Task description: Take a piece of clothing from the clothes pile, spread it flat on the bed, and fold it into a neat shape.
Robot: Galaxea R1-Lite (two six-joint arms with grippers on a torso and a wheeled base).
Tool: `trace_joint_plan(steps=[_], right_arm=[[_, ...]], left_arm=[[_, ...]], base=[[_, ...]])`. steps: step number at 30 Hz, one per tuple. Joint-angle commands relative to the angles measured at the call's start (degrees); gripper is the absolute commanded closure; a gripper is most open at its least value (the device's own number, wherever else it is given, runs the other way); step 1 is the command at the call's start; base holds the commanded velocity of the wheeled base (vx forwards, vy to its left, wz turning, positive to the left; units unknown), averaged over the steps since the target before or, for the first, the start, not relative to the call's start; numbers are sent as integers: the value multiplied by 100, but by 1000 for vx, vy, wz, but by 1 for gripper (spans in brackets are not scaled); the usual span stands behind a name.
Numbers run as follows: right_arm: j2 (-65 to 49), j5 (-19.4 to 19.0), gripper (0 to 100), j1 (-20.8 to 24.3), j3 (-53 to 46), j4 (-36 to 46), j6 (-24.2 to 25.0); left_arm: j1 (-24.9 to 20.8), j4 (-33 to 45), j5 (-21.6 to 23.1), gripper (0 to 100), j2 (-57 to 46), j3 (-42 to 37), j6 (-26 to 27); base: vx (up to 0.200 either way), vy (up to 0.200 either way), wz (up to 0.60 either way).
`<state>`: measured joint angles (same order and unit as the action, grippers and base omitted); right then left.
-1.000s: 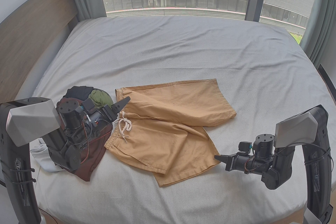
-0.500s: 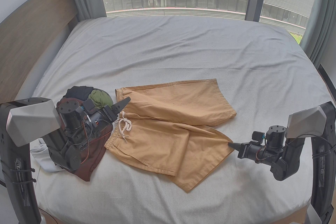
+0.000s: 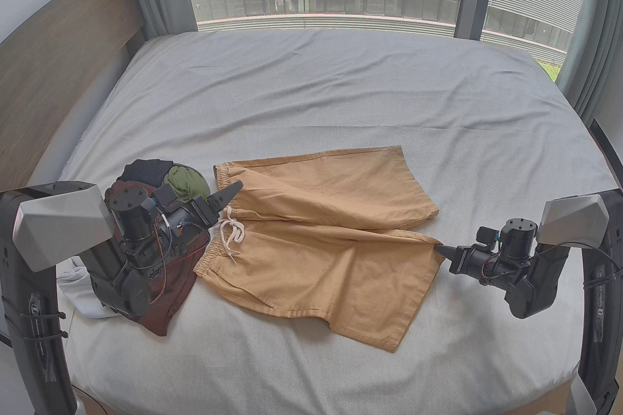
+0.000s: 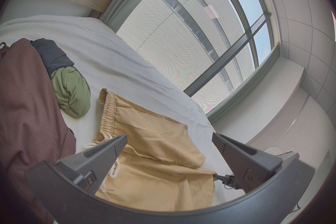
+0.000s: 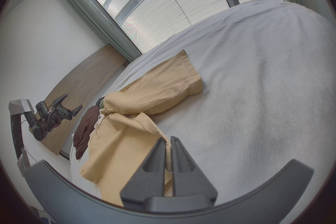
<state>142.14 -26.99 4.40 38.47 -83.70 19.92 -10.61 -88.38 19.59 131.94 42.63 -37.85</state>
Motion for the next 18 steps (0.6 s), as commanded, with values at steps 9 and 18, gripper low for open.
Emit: trace_joint_plan(steps=[9, 18], right_arm=[[499, 396, 100, -97, 828, -23, 12], [604, 467, 100, -71, 1118, -85, 21]], left_arm=[[-12, -4, -8, 0, 42, 0, -3], [-12, -4, 1, 0, 42, 0, -3]], base=[[0, 0, 0], [0, 0, 0]])
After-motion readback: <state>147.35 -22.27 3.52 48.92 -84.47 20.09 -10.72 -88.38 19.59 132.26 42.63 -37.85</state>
